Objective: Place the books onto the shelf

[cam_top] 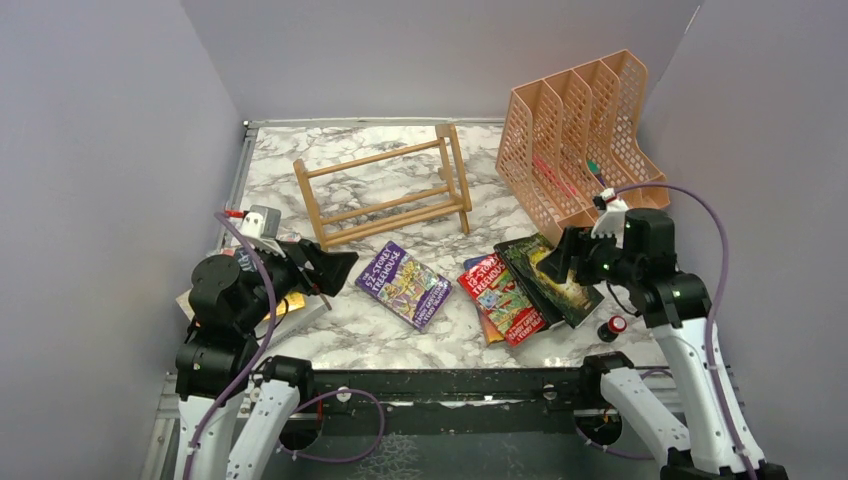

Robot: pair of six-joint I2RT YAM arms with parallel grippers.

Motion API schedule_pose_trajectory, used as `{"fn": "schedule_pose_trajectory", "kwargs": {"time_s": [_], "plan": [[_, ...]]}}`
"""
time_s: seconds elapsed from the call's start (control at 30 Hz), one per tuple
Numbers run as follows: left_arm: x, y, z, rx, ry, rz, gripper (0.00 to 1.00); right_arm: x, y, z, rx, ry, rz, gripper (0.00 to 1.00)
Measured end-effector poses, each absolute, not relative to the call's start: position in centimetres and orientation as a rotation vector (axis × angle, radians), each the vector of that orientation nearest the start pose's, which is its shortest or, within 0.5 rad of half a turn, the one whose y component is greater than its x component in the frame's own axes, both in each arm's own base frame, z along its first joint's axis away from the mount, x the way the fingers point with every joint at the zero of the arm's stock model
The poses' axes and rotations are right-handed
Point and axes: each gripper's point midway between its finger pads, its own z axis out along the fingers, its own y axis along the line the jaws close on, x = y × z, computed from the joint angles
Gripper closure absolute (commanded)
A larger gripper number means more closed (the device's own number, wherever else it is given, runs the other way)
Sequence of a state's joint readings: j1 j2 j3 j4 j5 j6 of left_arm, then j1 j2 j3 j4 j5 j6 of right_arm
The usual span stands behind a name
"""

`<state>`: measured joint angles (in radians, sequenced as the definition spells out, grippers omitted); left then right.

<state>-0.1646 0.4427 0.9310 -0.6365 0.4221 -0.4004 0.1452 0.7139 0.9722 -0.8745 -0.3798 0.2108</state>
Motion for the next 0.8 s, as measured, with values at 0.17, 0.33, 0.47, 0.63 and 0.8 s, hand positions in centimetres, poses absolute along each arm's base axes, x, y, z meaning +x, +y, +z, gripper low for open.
{"fn": "schedule_pose_trajectory", "kwargs": {"time_s": [0.17,0.33,0.47,0.63,0.8], "plan": [[17.4,-11.8,31.0,0.094,1.789,-0.793,0.01,19.8,9.9,20.1,-0.088,2.317,0.594,0.29],[18.1,-12.3,30.3,0.09,1.805,-0.828,0.01,20.5,9.5,20.6,-0.048,2.282,0.565,0.31],[19.3,-13.3,28.5,0.06,1.852,-0.901,0.01,21.1,9.0,20.6,-0.015,2.276,0.532,0.31],[20.4,-14.3,25.7,0.008,1.931,-0.983,0.01,22.3,8.8,19.7,0.005,2.312,0.502,0.31],[21.3,-14.6,25.0,-0.012,1.947,-0.998,0.01,24.2,9.8,18.9,-0.023,2.372,0.469,0.31]]}}
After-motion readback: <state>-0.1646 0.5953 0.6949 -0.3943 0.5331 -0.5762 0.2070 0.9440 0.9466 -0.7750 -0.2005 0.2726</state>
